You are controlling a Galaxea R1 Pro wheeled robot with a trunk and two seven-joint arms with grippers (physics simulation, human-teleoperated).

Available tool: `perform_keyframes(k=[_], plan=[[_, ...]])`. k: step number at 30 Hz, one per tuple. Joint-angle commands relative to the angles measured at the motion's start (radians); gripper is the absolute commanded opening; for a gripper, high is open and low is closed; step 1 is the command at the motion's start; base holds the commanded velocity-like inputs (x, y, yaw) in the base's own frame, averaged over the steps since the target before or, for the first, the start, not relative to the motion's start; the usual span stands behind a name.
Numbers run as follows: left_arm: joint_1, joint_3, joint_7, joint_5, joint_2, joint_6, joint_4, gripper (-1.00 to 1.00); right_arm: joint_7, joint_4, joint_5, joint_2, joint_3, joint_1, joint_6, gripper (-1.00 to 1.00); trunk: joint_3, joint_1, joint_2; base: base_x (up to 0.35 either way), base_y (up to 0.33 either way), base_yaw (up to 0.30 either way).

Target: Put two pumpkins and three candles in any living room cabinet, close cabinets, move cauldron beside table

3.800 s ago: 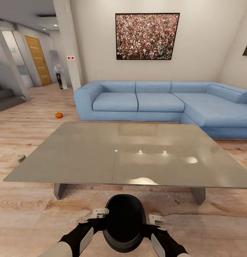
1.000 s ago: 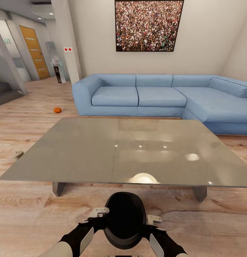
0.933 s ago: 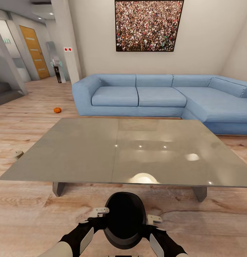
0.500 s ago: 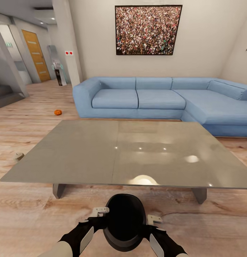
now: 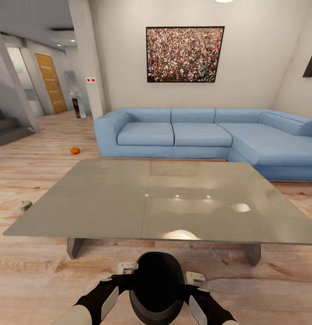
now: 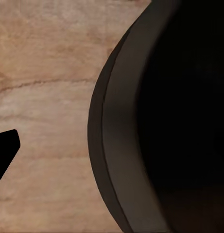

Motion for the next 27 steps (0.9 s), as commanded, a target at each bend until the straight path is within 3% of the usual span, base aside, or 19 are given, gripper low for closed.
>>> perform_keyframes(k=[1, 9, 27], plan=[[0.000, -0.007, 0.001, 0.010, 0.001, 0.011, -0.001, 1.00, -0.006, -0.002, -0.009, 0.000, 0.003, 0.000, 0.005, 1.00, 0.003, -0.001, 0.000, 0.000, 0.000, 0.000], [0.000, -0.007, 0.003, 0.011, 0.001, 0.045, -0.001, 1.00, -0.006, -0.002, -0.009, 0.000, 0.003, 0.001, 0.006, 1.00, 0.034, -0.004, 0.002, 0.000, 0.000, 0.000], [-0.001, -0.004, 0.007, 0.015, 0.003, 0.076, 0.005, 1.00, -0.007, -0.002, -0.008, 0.000, 0.003, 0.000, 0.006, 1.00, 0.090, -0.073, 0.128, 0.000, 0.000, 0.000]])
